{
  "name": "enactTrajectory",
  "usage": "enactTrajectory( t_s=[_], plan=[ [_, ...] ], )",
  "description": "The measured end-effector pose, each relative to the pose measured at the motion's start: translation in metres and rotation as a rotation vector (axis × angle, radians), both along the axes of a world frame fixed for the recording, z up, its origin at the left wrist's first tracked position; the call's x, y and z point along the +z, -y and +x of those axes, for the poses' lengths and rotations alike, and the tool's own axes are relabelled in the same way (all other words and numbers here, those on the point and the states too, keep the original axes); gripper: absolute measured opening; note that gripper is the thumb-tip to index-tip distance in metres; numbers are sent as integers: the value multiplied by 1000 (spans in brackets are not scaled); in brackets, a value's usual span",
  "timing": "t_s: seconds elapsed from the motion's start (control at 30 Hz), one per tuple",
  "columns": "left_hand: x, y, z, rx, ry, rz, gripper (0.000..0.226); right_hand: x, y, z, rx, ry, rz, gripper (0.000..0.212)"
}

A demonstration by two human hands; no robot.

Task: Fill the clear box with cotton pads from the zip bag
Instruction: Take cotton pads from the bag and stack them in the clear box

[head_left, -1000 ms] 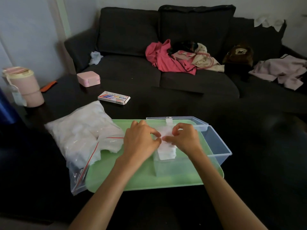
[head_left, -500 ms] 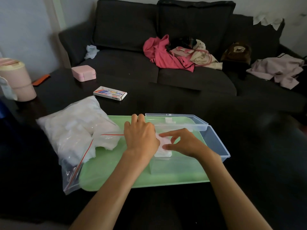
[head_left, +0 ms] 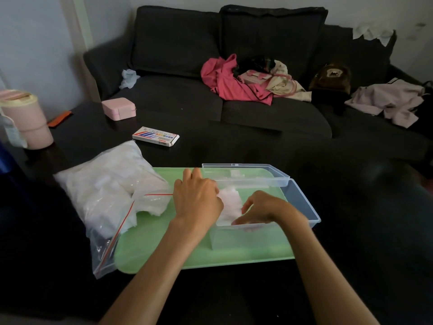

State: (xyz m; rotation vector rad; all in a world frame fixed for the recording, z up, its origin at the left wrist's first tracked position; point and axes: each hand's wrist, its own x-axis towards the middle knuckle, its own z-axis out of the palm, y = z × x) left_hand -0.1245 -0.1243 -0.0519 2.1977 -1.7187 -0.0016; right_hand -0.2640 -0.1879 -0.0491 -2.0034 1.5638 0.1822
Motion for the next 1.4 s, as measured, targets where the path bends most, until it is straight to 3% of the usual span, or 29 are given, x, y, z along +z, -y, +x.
enactTrajectory(
  t_s=[0.1, 0.27, 0.37, 0.43, 0.53, 0.6, 0.7, 0.87, 0.97, 1.07, 1.2, 1.27, 1.4],
  plan=[
    [-2, 2, 1, -4, -8, -19, 27, -7, 1, 7, -23, 71, -28, 35],
    [-2, 0, 6, -39, -48, -75, 30, -1, 5, 4, 5, 42, 34, 33],
    [14, -12, 20, -13, -215, -230, 27, 25, 3, -7, -45, 70, 46, 37],
    [29, -29, 43, 74, -303, -398, 19, 44, -4, -7, -75, 100, -135, 33],
    [41, -60, 94, 261, -346, -564, 15, 67, -33, 14, -23, 363, -383, 18],
    [36, -74, 133, 423, -352, -441, 24, 75, -53, 37, 67, 508, -365, 14],
    [17, -80, 184, 532, -394, -176, 31, 65, -67, 70, 152, 519, -308, 12],
    [-1, -33, 229, 288, -279, 87, 41, 41, -65, 107, 257, 316, -328, 41],
    [-4, 3, 248, 296, -387, 294, 54, 29, -61, 116, 250, 287, -277, 34],
    [-1, 16, 263, 341, -530, 342, 66, 26, -53, 122, 210, 279, -277, 21],
    [19, -3, 270, 328, -633, 54, 30, 28, -49, 128, 194, 267, -334, 11],
    [35, -18, 260, 316, -482, -93, 22, 26, -52, 127, 168, 271, -355, 11],
    [66, -48, 226, 219, -61, -624, 17, 19, -55, 124, 152, 247, -346, 16]
  ],
)
